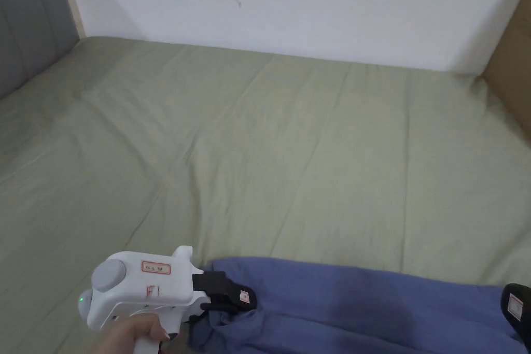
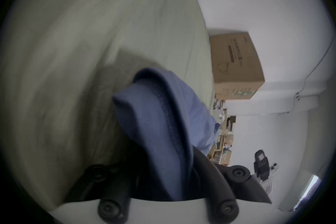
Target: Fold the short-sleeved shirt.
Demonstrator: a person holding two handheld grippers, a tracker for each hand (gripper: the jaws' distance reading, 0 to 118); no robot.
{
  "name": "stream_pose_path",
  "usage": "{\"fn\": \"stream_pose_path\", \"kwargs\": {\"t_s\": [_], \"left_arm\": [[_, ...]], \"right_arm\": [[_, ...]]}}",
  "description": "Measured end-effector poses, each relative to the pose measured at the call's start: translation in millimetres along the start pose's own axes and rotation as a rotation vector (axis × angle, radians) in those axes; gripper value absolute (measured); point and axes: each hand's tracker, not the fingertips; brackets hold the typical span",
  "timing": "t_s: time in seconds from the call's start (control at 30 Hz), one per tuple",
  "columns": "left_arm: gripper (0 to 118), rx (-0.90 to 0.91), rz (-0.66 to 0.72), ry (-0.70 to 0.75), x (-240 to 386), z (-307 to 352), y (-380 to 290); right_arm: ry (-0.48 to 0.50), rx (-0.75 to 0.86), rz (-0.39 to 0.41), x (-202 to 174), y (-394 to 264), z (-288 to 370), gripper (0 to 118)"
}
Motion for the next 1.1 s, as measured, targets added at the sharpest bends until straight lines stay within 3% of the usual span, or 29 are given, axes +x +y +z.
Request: {"fn": "stream_pose_path", "kwargs": {"t_s": [0.13, 0.23, 0.3, 0.4, 0.57, 0.7, 0.83, 0.87, 0.9, 0.93, 0.97, 1.1], "left_arm": [[3, -0.011, -0.188, 0.215, 36.2, 27.0, -2.4], [3, 0.025, -0.371, 0.483, 66.9, 57.1, -8.4], [3, 0.06, -0.482, 0.763, 84.2, 77.0, -11.1], [3, 0.048, -0.561, 1.025, 93.1, 85.7, -16.3], [3, 0.058, -0.537, 0.983, 130.0, 65.3, -27.6], [4, -0.04, -0.501, 0.747, 174.3, 9.1, -38.2], [12, -0.156, -0.533, 0.637, 199.5, -64.7, -51.8], [27, -0.188, -0.535, 0.599, 204.0, -80.3, -54.3], [67, -0.211, -0.52, 0.557, 206.9, -91.8, -56.1], [95, -0.23, -0.493, 0.523, 209.9, -102.4, -57.5], [112, -0.228, -0.469, 0.489, 213.8, -103.8, -57.5], [115, -0.17, -0.482, 0.48, 228.1, -70.5, -53.6]], "right_arm": [[0.004, -0.004, -0.014, 6.8, 2.0, 1.3, 0], [-0.001, 0.009, -0.034, 11.9, 3.4, 3.3, 0], [0.004, 0.019, -0.06, 15.9, 2.8, 5.9, 0], [0.008, 0.021, -0.084, 21.2, -1.8, 10.3, 0], [0.019, 0.013, -0.078, 30.0, -12.1, 14.5, 0], [0.016, 0.013, -0.099, 40.9, -15.4, 20.9, 0], [0.002, -0.003, -0.107, 50.7, -18.3, 18.7, 0], [-0.006, -0.013, -0.106, 52.9, -18.0, 17.3, 0], [-0.009, -0.015, -0.107, 55.1, -17.1, 16.3, 0], [-0.009, -0.013, -0.108, 57.2, -16.3, 16.5, 0], [-0.008, -0.01, -0.11, 59.2, -15.2, 17.0, 0], [-0.008, 0.012, -0.109, 63.5, -12.2, 20.0, 0]]}}
